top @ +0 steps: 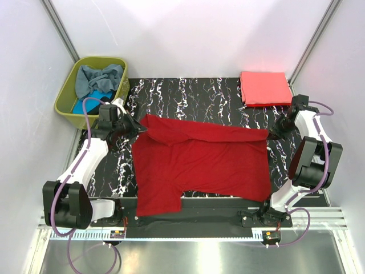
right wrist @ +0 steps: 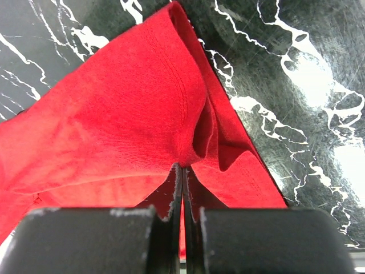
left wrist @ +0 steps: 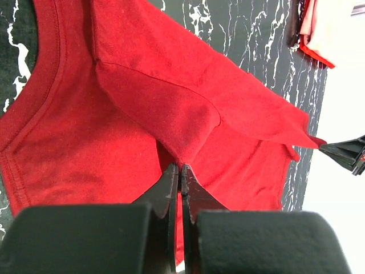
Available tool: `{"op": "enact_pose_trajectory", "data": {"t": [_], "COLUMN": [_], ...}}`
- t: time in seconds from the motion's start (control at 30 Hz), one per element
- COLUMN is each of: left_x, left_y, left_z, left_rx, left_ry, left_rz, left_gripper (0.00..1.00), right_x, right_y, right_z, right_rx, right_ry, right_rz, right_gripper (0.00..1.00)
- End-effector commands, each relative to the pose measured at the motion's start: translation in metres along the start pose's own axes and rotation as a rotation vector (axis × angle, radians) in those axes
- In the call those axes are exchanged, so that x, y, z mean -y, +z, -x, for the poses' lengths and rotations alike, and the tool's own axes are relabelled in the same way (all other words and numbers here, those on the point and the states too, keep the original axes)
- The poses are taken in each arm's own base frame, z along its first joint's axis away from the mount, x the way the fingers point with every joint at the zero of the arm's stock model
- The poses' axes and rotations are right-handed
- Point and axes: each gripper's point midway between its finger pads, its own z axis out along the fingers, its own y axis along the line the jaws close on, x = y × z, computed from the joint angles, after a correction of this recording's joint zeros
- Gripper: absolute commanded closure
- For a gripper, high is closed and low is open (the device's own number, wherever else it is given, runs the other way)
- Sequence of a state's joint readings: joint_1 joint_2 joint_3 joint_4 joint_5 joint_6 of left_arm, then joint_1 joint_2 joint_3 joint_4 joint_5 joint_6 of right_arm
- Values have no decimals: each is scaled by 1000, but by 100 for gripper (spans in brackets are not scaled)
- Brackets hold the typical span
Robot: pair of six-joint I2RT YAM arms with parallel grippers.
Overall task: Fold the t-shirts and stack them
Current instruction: Fold the tshirt
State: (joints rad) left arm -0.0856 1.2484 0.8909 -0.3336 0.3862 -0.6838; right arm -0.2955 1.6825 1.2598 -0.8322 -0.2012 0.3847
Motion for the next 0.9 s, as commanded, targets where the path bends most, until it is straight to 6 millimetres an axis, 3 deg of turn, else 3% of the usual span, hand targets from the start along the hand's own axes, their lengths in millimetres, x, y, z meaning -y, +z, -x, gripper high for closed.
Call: {"op": "enact_pose_trajectory", "data": {"t": [0.0,0.27,0.47,0.57,0.6,0.67,0.7,0.8,0.83,0.87], "left_x": [7,-23,-41,-49,-50,-51,-51,-51,-51,-50], "left_y": [-8,-3,2,3,4,5,5,7,8,7], "left_z": [4,-15,-27,-32,-32,-35,-36,-41,-44,-47], "left_rx": [31,12,-17,-31,-35,-50,-55,-85,-95,-102], "left_ry": [6,-3,-1,9,13,26,30,26,15,9], "left_rz": [-35,46,84,102,106,106,102,90,87,80], "left_gripper": [100,100,100,100,100,100,100,100,100,100], "right_x": [7,21,30,30,27,9,-3,-52,-74,-88], "right_y": [-8,7,15,17,10,-9,-28,-58,-59,-65], "right_z": [-1,-21,-22,-21,-17,-9,-5,-18,-39,-45], "right_rx": [29,-31,-30,-41,-27,20,71,112,78,84], "right_ry": [-15,-5,-17,-25,-30,-41,-55,-115,-158,-181], "right_rz": [-21,-59,-88,-94,-85,-32,12,177,227,275], "right_gripper": [100,100,100,84,67,54,50,45,44,44]}}
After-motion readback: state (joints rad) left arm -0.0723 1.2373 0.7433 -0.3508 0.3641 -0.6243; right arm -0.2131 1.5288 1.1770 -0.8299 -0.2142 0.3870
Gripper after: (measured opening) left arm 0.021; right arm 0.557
